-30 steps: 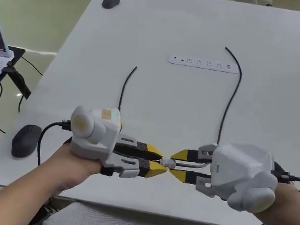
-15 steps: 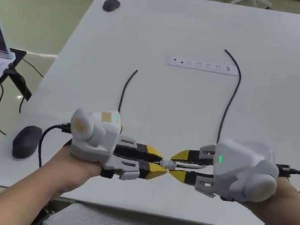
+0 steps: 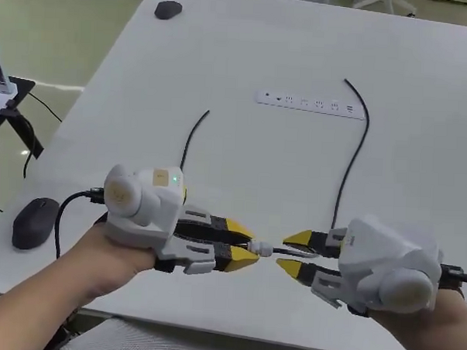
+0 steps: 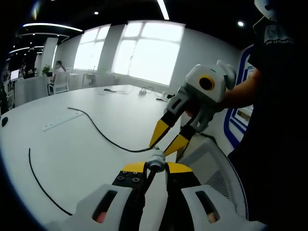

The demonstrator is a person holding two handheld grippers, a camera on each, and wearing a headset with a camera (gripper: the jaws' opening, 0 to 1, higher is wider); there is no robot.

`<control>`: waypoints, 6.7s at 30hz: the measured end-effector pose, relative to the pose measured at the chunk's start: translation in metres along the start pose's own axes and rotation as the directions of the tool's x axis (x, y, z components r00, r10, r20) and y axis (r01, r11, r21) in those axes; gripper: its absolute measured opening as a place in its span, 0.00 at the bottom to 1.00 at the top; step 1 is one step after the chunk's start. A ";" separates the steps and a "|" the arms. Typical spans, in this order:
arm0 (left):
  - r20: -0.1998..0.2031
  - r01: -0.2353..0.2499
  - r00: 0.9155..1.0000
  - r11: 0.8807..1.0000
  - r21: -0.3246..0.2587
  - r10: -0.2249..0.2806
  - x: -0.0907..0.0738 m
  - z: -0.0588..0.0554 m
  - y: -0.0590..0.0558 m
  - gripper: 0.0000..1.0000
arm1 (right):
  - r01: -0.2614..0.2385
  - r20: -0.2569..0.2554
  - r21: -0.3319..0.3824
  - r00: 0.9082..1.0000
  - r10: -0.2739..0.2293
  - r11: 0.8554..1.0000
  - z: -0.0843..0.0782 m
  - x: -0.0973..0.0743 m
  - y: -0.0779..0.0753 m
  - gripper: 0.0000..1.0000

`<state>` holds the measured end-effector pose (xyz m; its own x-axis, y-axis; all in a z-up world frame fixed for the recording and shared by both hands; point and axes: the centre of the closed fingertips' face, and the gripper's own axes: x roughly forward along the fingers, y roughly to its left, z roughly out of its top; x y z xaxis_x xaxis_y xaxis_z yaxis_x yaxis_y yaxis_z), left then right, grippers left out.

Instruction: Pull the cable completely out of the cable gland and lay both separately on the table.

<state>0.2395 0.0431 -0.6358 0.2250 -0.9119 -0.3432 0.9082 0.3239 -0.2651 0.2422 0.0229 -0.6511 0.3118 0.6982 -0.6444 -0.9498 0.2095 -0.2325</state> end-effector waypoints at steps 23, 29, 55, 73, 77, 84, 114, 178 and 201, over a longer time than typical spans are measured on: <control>-0.002 -0.015 1.000 1.000 0.017 0.015 0.001 0.001 0.005 0.15 | 0.076 0.025 0.000 0.997 -0.076 0.997 0.009 0.007 -0.004 0.01; -0.007 -0.016 1.000 1.000 0.027 0.016 0.003 0.000 0.005 0.15 | 0.074 0.019 0.027 0.997 -0.075 0.997 0.006 0.007 -0.003 0.00; 0.037 -0.060 0.998 0.998 0.012 0.059 -0.004 0.016 0.017 0.15 | 0.166 0.044 0.327 0.981 -0.191 0.930 -0.022 -0.007 -0.039 0.00; 0.058 -0.075 0.996 0.997 0.000 0.075 -0.004 0.016 0.010 0.15 | 0.295 -0.102 0.616 0.949 -0.297 0.731 -0.083 -0.017 -0.048 0.00; 0.052 -0.074 0.996 0.997 0.002 0.074 -0.003 0.015 0.010 0.15 | 0.305 -0.116 0.643 0.945 -0.305 0.702 -0.089 -0.017 -0.046 0.00; 0.043 -0.080 0.996 0.997 0.010 0.079 -0.003 0.014 0.009 0.15 | 0.305 -0.109 0.633 0.945 -0.309 0.711 -0.087 -0.020 -0.043 0.01; 0.018 -0.088 0.996 0.996 0.022 0.087 -0.005 0.007 0.007 0.15 | 0.269 -0.093 0.063 0.960 -0.263 0.961 -0.008 -0.007 -0.013 0.11; 0.007 -0.114 0.994 0.993 0.020 0.113 -0.011 -0.002 -0.006 0.15 | 0.338 -0.161 0.578 0.940 -0.302 0.743 -0.091 -0.021 -0.013 0.00; 0.026 -0.129 0.991 0.992 -0.011 0.129 -0.015 0.003 0.002 0.15 | 0.340 -0.140 0.570 0.937 -0.319 0.748 -0.074 -0.030 -0.015 0.02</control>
<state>0.2387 0.0568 -0.6282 0.3497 -0.8687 -0.3508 0.8678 0.4414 -0.2281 0.2487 -0.0516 -0.6820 0.5994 0.4914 -0.6319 -0.6197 0.7845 0.0222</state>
